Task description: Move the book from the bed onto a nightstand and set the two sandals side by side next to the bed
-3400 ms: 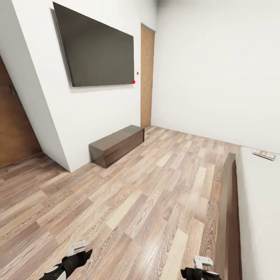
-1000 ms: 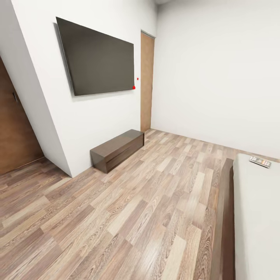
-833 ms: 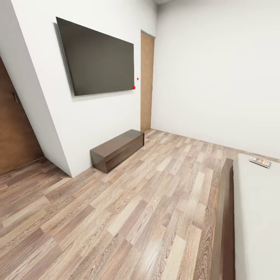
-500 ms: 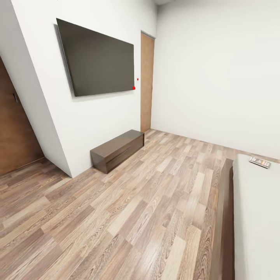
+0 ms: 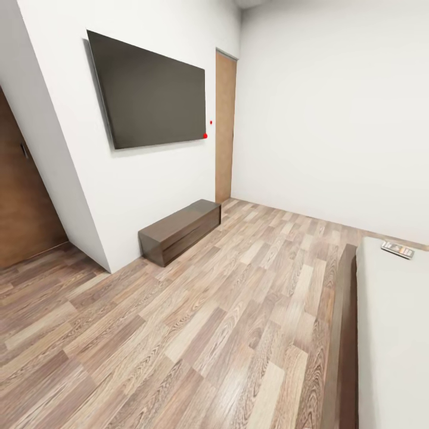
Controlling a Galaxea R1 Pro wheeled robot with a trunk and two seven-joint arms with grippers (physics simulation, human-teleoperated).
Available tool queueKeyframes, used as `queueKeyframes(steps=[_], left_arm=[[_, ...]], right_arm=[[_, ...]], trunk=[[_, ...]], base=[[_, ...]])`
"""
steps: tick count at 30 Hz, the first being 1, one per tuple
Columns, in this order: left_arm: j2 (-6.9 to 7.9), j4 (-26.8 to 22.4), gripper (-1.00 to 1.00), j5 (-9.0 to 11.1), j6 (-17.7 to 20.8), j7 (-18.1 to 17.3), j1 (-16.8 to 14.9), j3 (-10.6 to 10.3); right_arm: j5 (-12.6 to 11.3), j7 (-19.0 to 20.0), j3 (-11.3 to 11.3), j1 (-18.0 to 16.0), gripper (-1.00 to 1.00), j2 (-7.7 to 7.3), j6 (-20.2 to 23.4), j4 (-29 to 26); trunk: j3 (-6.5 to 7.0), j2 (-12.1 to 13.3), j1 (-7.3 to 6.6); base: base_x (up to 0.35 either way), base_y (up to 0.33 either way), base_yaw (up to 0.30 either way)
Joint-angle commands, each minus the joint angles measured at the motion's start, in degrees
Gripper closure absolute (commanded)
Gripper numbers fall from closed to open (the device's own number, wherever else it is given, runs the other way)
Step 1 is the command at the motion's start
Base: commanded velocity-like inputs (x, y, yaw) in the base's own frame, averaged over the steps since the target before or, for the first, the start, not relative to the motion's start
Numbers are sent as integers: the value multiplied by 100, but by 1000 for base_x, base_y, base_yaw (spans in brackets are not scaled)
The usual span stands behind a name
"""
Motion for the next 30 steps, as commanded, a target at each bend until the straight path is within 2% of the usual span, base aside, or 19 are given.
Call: queueKeyframes(steps=[1, 9, 30], left_arm=[[-29, 10, -100, 36, -12, -35, -5, 9], [-86, 7, -100, 36, -12, -36, -5, 13], [-105, 11, -100, 36, -12, -45, -6, 16]], right_arm=[[-57, 22, 6, -7, -100, -1, 4, 11], [-57, 22, 6, -7, -100, -1, 4, 11], [-57, 22, 6, -7, -100, -1, 4, 11]], trunk=[[13, 38, -22], [156, 358, -198], [533, 1201, -659]], base=[[0, 0, 0], [0, 0, 0], [0, 0, 0]])
